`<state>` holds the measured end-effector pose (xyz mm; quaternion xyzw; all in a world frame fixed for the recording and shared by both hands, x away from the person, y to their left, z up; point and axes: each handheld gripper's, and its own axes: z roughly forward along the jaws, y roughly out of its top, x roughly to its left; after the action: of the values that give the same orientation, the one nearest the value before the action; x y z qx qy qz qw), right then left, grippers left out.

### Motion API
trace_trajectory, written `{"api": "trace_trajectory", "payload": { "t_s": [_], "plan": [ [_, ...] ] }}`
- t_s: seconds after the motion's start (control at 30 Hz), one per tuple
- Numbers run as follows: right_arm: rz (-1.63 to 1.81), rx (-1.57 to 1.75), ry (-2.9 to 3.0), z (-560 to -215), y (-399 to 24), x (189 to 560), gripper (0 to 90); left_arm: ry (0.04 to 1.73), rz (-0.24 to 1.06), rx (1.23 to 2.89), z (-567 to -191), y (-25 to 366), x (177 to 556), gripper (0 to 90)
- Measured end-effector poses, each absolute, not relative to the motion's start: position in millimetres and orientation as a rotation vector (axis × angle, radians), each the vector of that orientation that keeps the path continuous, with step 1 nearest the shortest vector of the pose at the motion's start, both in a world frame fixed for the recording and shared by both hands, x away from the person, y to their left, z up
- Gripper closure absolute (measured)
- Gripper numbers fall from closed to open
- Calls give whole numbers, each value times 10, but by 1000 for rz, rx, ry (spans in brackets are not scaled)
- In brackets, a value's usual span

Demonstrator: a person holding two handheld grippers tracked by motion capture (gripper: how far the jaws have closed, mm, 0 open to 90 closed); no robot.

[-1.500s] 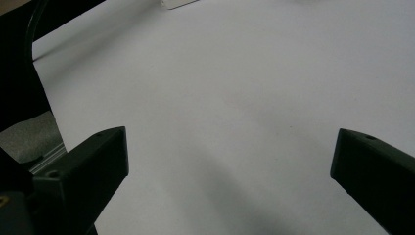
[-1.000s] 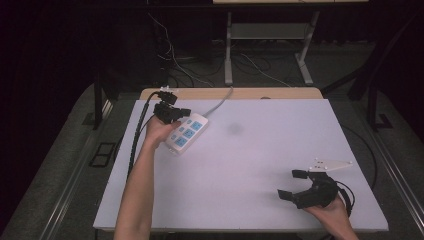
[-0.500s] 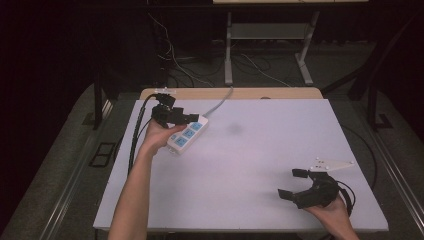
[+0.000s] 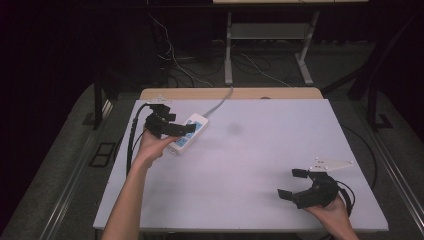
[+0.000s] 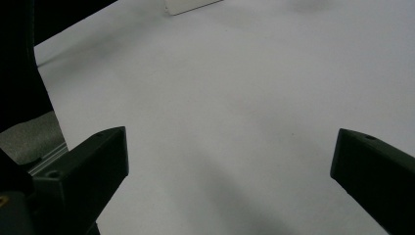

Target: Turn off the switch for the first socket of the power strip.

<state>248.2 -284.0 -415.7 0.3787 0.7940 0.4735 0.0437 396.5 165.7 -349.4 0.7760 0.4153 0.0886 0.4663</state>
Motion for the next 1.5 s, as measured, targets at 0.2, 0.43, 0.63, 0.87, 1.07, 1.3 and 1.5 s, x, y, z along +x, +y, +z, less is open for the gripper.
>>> {"api": "trace_trajectory", "payload": {
  "t_s": [0.2,0.43,0.63,0.87,1.07,1.3,1.5],
  "plan": [
    [1447,1161,2427,-4160,-2838,2484,4,1007,222,1855,-3504,1763,3799,0],
    [1446,1161,2425,-4160,-2838,2484,5,982,244,1829,-3485,1836,3585,0],
    [1445,1165,2422,-4159,-2840,2483,5,954,252,1829,-3478,1856,3406,0],
    [1442,1163,2424,-4161,-2832,2485,4,937,243,1828,-3557,1870,3256,0],
    [1439,1170,2422,-4163,-2834,2489,5,910,222,1823,-3641,1867,3111,0],
    [1437,1170,2422,-4165,-2832,2487,4,891,206,1818,-3743,1875,2954,0],
    [1435,1176,2424,-4172,-2835,2483,4,862,180,1840,-3834,1823,2838,0]
  ]
}}
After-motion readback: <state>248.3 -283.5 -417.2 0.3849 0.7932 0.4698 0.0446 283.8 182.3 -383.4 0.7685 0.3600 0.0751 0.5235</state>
